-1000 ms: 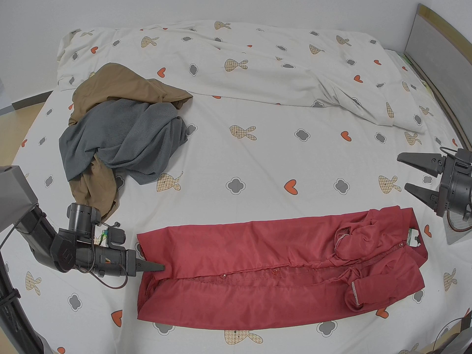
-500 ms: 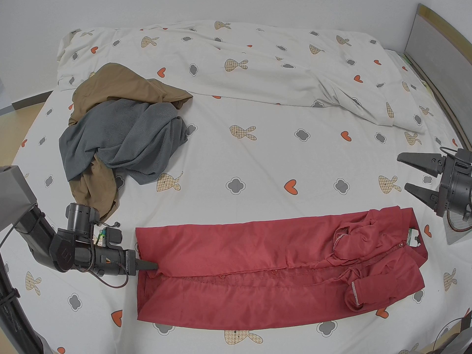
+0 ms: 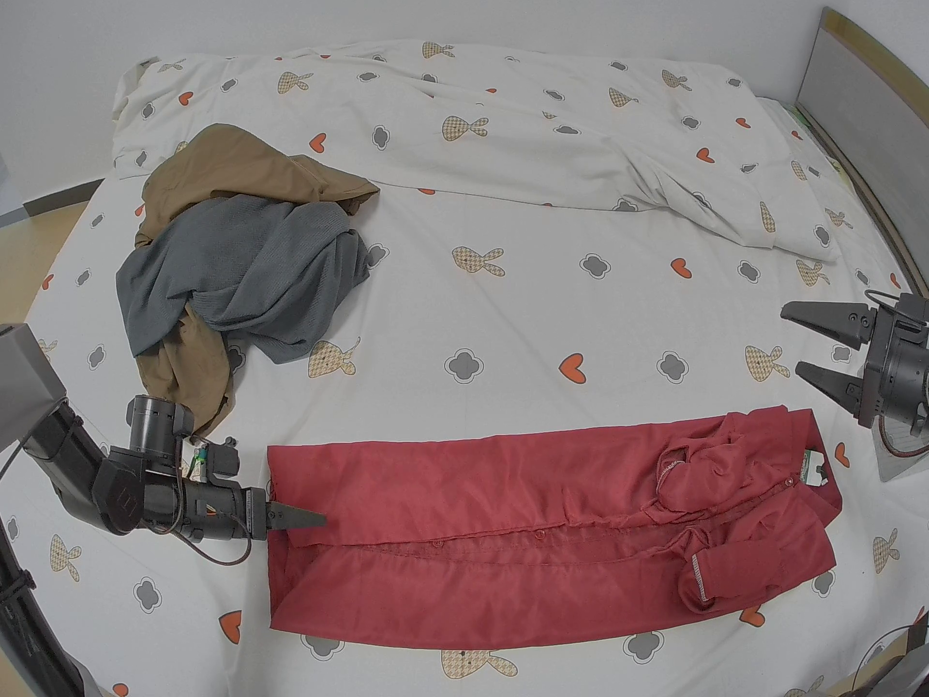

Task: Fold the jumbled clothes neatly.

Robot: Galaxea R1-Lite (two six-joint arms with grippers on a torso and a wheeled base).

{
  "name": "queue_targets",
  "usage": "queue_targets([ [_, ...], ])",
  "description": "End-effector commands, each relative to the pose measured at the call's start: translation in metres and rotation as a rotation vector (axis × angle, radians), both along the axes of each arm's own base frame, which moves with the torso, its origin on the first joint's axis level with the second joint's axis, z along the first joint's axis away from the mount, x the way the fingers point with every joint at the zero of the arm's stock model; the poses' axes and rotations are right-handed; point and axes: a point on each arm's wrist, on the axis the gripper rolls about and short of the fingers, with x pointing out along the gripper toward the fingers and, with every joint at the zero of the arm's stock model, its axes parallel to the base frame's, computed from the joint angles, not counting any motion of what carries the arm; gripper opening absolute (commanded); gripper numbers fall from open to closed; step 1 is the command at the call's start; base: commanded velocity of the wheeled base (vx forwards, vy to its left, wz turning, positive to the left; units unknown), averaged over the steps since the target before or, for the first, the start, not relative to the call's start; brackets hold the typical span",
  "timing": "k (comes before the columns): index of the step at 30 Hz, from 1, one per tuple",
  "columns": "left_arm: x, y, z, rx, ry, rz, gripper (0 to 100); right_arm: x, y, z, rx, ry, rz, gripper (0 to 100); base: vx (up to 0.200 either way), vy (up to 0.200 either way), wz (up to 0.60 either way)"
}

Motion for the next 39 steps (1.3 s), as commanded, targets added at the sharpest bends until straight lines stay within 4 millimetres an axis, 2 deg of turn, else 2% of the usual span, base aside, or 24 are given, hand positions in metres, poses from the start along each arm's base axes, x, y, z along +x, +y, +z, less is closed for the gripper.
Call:
queue_targets([
  [1,0.0,-0.005,-0.003,0.0,0.012,-0.016,100,0.0,0.0,0.0,0.0,0.001,0.001,100,0.0,0.0,0.0],
  [7,-0.002,-0.014,-0.009,0.001,0.038,-0.045,100,0.0,0.0,-0.001,0.0,0.003,0.001,100,0.0,0.0,0.0],
  [14,-0.001,-0.017,-0.006,-0.003,0.02,-0.053,100,0.0,0.0,-0.001,0.0,0.003,0.001,100,0.0,0.0,0.0],
  [15,-0.001,-0.018,-0.005,-0.003,0.016,-0.056,0,0.0,0.0,-0.001,0.0,0.003,-0.001,100,0.0,0.0,0.0],
  [22,-0.002,-0.026,-0.012,0.004,0.047,-0.081,0,0.0,0.0,-0.001,0.0,0.003,-0.001,100,0.0,0.0,0.0],
  [27,-0.001,-0.024,-0.011,0.006,0.042,-0.069,0,0.0,0.0,-0.001,0.0,0.003,-0.001,100,0.0,0.0,0.0],
  [34,0.004,-0.002,-0.002,0.118,-0.008,0.081,0,0.0,0.0,0.0,0.0,0.0,-0.001,100,0.0,0.0,0.0],
  [38,0.004,0.004,0.009,0.166,-0.046,0.144,0,0.0,0.0,0.0,0.0,0.0,-0.001,100,0.0,0.0,0.0],
  [39,0.003,0.009,0.019,0.166,-0.075,0.163,0,0.0,0.0,0.0,0.0,0.0,0.001,100,0.0,0.0,0.0],
])
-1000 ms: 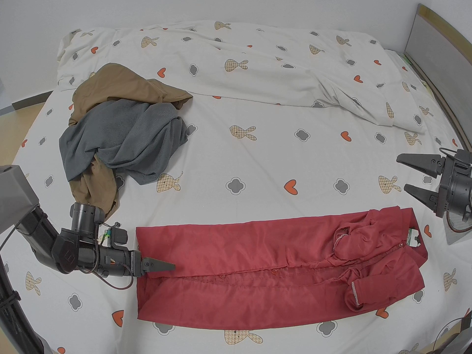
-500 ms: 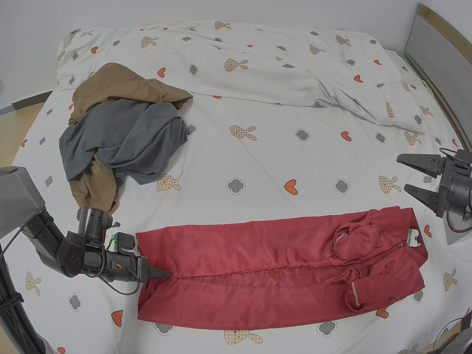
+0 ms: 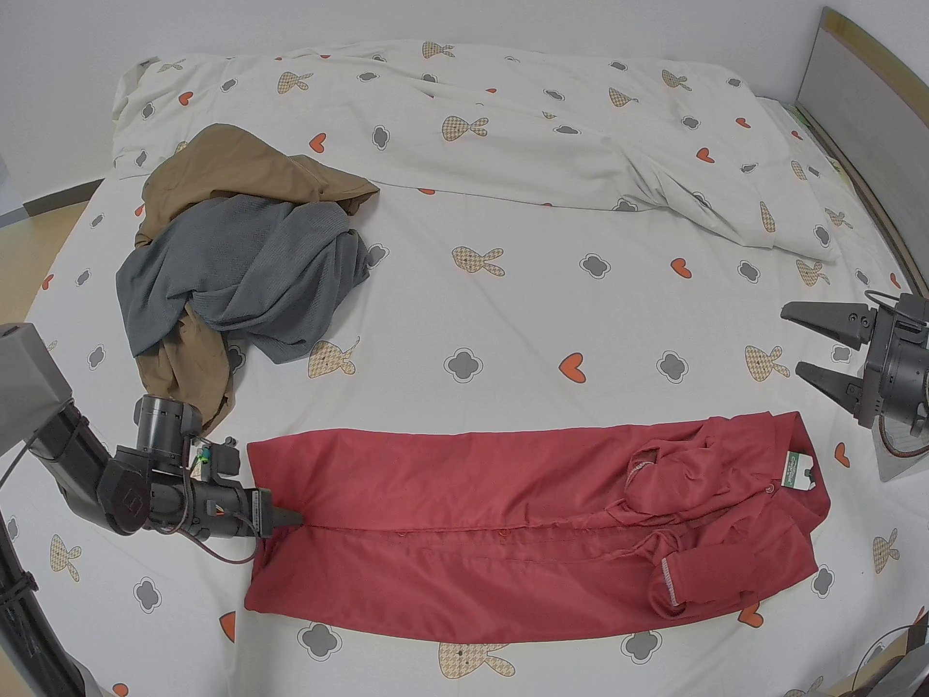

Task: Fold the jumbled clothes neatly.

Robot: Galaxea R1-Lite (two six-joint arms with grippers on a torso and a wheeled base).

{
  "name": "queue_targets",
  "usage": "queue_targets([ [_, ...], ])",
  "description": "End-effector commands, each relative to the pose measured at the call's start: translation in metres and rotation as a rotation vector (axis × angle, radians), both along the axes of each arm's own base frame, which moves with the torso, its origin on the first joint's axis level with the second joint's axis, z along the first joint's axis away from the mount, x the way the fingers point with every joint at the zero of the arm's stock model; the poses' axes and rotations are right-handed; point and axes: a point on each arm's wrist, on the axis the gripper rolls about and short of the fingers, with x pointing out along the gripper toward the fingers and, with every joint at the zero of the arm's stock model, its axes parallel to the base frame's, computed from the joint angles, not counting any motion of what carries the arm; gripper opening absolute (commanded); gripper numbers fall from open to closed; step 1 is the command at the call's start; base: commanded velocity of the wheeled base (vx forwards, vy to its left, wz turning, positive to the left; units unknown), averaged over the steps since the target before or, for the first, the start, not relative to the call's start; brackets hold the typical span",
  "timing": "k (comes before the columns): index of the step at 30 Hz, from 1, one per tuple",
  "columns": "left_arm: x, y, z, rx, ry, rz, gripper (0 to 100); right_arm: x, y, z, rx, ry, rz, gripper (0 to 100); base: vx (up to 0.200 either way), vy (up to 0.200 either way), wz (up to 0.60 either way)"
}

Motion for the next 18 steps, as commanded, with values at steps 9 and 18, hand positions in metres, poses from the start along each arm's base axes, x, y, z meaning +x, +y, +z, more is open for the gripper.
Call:
queue_targets([
  [9,0.001,0.039,0.057,0.082,-0.026,0.137,0,0.0,0.0,0.0,0.0,0.0,0.0,100,0.0,0.0,0.0],
  [18,0.005,0.026,0.07,0.368,-0.025,0.201,0,0.0,0.0,0.0,0.0,0.0,0.0,100,0.0,0.0,0.0],
])
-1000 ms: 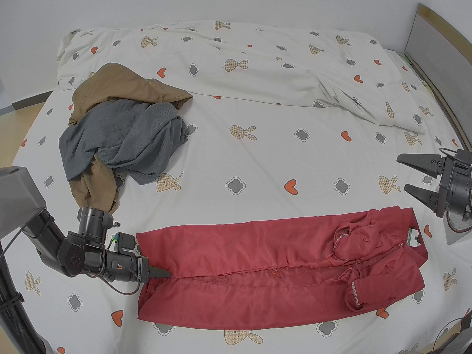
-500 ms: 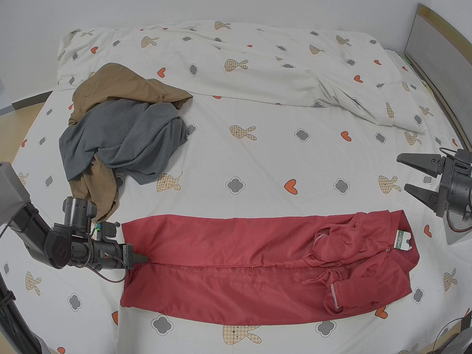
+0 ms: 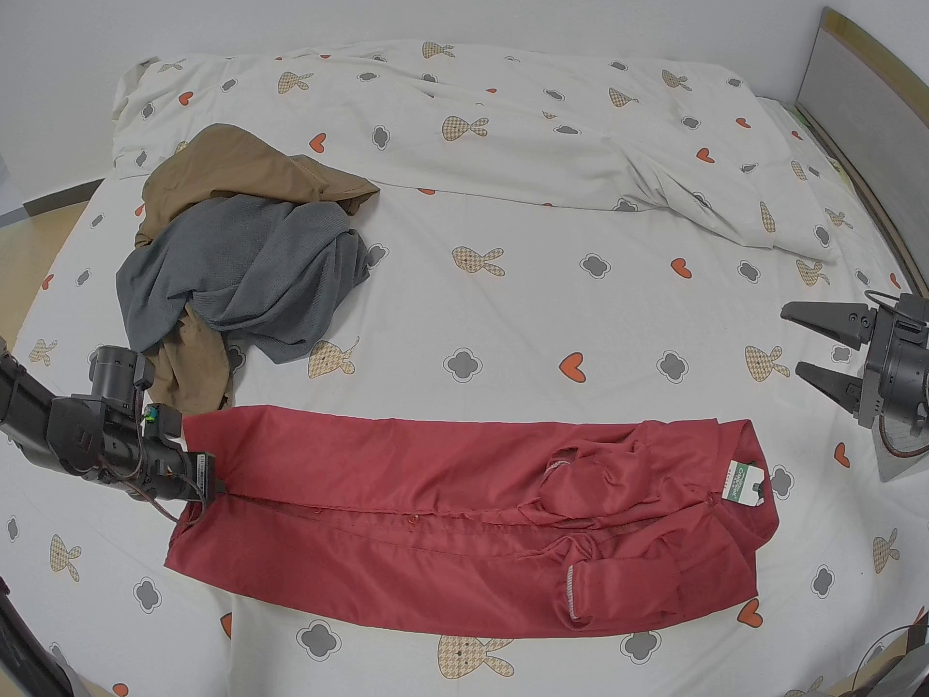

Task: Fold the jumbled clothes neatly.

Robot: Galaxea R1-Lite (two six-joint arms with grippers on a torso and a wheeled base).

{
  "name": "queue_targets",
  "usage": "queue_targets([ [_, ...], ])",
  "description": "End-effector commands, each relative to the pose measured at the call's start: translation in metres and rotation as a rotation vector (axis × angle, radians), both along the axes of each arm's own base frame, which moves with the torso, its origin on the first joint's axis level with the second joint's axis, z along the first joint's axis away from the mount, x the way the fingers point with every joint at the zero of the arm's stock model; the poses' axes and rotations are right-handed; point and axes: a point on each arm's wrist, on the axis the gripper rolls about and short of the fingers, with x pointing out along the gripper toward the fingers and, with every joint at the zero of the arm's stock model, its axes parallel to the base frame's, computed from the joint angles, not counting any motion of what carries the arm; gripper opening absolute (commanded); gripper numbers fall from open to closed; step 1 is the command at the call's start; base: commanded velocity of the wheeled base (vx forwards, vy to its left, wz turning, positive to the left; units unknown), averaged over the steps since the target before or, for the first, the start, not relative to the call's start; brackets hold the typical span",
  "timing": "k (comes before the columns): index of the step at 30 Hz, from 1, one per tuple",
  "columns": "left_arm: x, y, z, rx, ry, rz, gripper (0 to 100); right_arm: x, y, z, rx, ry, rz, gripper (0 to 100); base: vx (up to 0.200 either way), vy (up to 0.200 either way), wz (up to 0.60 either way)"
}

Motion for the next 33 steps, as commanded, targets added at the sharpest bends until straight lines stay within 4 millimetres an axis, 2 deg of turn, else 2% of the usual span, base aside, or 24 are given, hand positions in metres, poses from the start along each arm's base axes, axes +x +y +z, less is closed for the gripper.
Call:
queue_targets([
  [1,0.005,-0.018,0.024,0.089,-0.039,-0.019,0,0.0,0.0,0.0,0.0,-0.002,0.0,100,0.0,0.0,0.0],
  [5,0.004,-0.04,0.044,0.118,-0.021,-0.057,0,0.0,0.0,0.001,0.001,-0.002,0.0,100,0.0,0.0,0.0],
  [7,0.0,-0.059,0.068,0.101,-0.018,-0.097,0,-0.001,0.0,0.001,0.002,-0.006,0.0,100,0.0,0.0,0.0],
  [10,-0.008,-0.08,0.091,0.09,0.001,-0.152,0,-0.002,0.0,0.002,0.002,-0.009,0.0,100,0.0,0.0,0.0],
  [11,-0.009,-0.08,0.092,0.089,0.001,-0.154,0,-0.002,0.0,0.002,0.001,-0.009,0.0,100,0.0,0.0,0.0],
  [12,-0.014,-0.092,0.102,0.085,0.017,-0.189,0,-0.002,0.0,0.002,0.002,-0.009,0.0,100,0.0,0.0,0.0],
  [14,-0.018,-0.102,0.109,0.079,0.029,-0.211,0,-0.002,0.0,0.002,0.001,-0.009,0.0,100,0.0,0.0,0.0],
  [16,-0.024,-0.122,0.121,0.045,0.028,-0.231,0,-0.002,0.0,0.002,0.002,-0.009,0.0,100,0.0,0.0,0.0],
  [18,-0.026,-0.126,0.123,0.036,0.027,-0.233,0,-0.002,0.0,0.002,0.002,-0.009,0.0,100,0.0,0.0,0.0],
  [19,-0.03,-0.14,0.129,0.014,0.021,-0.257,0,-0.002,0.0,0.002,0.002,-0.009,0.0,100,0.0,0.0,0.0],
  [23,-0.032,-0.157,0.129,-0.012,0.026,-0.285,0,-0.002,0.0,0.002,0.002,-0.009,0.0,100,0.0,0.0,0.0],
  [33,-0.04,-0.168,0.123,-0.03,0.062,-0.328,0,-0.002,0.0,0.002,0.002,-0.01,0.0,100,0.0,0.0,0.0],
])
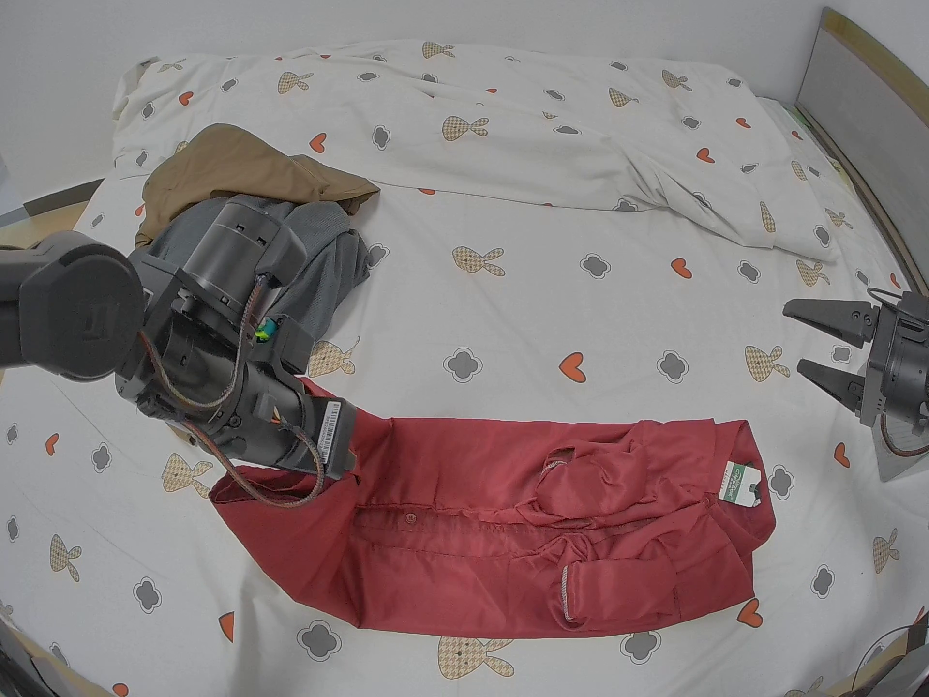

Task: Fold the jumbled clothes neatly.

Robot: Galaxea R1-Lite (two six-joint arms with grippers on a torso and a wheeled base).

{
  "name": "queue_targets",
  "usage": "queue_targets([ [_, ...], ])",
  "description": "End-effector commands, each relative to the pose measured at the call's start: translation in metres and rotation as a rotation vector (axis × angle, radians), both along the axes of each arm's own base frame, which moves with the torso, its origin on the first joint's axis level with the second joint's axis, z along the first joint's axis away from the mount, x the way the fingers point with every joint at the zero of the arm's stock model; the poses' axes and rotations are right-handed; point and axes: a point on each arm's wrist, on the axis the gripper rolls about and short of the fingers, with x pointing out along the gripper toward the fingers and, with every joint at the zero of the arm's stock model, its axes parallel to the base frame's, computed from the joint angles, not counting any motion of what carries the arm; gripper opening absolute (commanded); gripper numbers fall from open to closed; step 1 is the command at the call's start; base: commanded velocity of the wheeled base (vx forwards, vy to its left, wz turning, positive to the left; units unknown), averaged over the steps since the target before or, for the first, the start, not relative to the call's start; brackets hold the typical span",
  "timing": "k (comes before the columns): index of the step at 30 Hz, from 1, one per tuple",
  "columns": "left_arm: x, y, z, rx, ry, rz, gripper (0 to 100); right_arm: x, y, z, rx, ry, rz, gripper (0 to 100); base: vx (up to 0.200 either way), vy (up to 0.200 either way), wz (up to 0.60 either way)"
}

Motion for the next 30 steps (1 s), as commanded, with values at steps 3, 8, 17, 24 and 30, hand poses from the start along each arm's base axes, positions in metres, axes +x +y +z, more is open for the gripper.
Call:
queue_targets([
  [3,-0.004,-0.005,0.0,0.0,-0.002,-0.021,0,0.0,0.0,0.0,0.0,0.0,0.001,100,0.0,-0.133,0.0],
  [8,-0.006,-0.009,0.002,-0.001,-0.01,-0.036,0,0.0,0.0,0.0,0.0,0.0,0.001,100,0.0,-0.2,0.0],
  [17,-0.009,-0.019,0.0,0.002,-0.009,-0.07,0,0.0,0.0,0.001,0.0,-0.002,0.001,100,0.0,-0.2,0.0],
  [24,-0.014,-0.032,-0.001,0.003,-0.01,-0.114,0,-0.001,0.0,0.001,0.001,-0.005,0.001,100,0.0,-0.2,0.0],
  [30,-0.013,-0.049,0.0,-0.004,-0.02,-0.155,0,-0.001,0.0,0.002,0.001,-0.009,0.001,100,0.0,-0.2,0.0],
])
